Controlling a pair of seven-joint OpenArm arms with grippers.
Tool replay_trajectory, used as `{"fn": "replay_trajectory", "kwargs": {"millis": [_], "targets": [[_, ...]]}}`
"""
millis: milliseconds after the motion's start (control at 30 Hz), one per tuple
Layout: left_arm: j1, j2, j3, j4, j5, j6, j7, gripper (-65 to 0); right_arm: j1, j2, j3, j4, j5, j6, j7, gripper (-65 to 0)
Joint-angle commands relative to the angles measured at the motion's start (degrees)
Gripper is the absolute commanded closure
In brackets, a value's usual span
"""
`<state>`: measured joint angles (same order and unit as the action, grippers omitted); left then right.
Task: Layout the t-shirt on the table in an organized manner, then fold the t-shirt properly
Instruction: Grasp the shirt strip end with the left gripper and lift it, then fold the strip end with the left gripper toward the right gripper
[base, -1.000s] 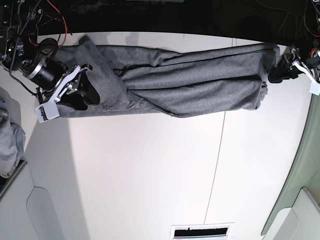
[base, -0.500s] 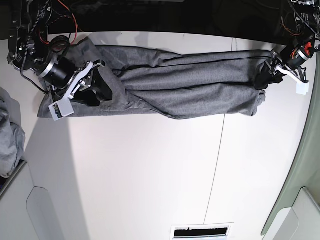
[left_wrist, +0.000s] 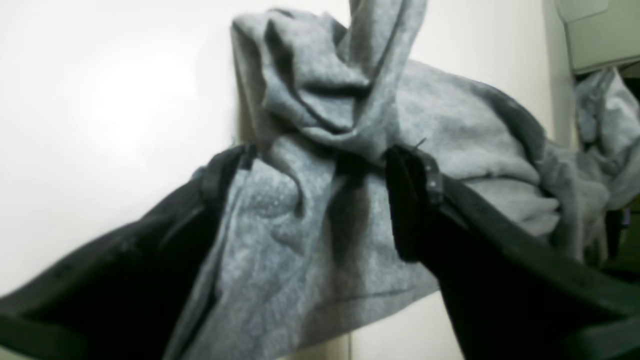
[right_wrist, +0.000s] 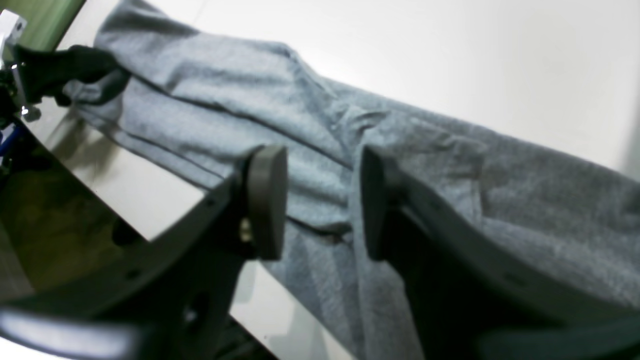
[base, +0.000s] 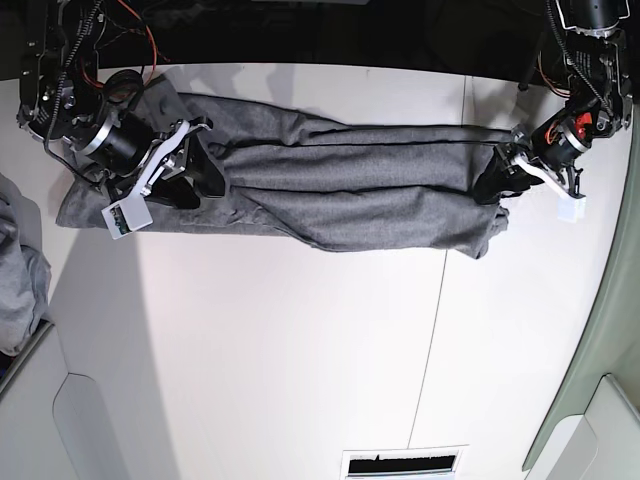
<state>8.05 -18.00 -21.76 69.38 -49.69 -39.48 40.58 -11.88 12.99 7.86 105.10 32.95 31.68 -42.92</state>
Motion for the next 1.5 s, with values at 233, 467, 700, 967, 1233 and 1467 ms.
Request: {"fn": "replay_trajectory", "kwargs": {"millis": [233, 467, 700, 967, 1233, 1467], "targets": [[-3.8, 2.2, 0.4, 0.7, 5.6, 3.5, -3.4, -37.9, -0.1, 0.2, 0.1, -2.1, 0.5, -0.6, 1.6, -19.3], [-5.7, 3.8, 0.4, 0.7, 10.4, 4.5, -5.8, 0.0, -0.1, 0.2, 0.1, -8.7, 0.8, -0.6, 2.7, -10.3], [-6.6, 2.5, 0.4, 0.7, 11.6, 4.5, -6.6, 0.0, 0.7, 0.2, 0.1, -8.7, 2.0, -0.4, 3.9, -0.8], [-7.4, -4.1, 0.3, 5.1, 11.6, 4.3, -6.7, 0.0, 1.8, 0.2, 0.2, -8.7, 1.8, -0.4, 3.9, -0.8], [-6.5, -6.8, 1.3, 18.1, 9.7, 4.1, 1.0, 0.0, 2.3, 0.1, 0.2, -8.7, 2.0, -0.4, 4.1, -0.9], [-5.2, -4.6, 14.9, 28.7, 12.6, 4.3, -0.1, 0.0, 3.0, 0.1, 0.3, -8.7, 1.7, -0.4, 4.2, -1.6]]}}
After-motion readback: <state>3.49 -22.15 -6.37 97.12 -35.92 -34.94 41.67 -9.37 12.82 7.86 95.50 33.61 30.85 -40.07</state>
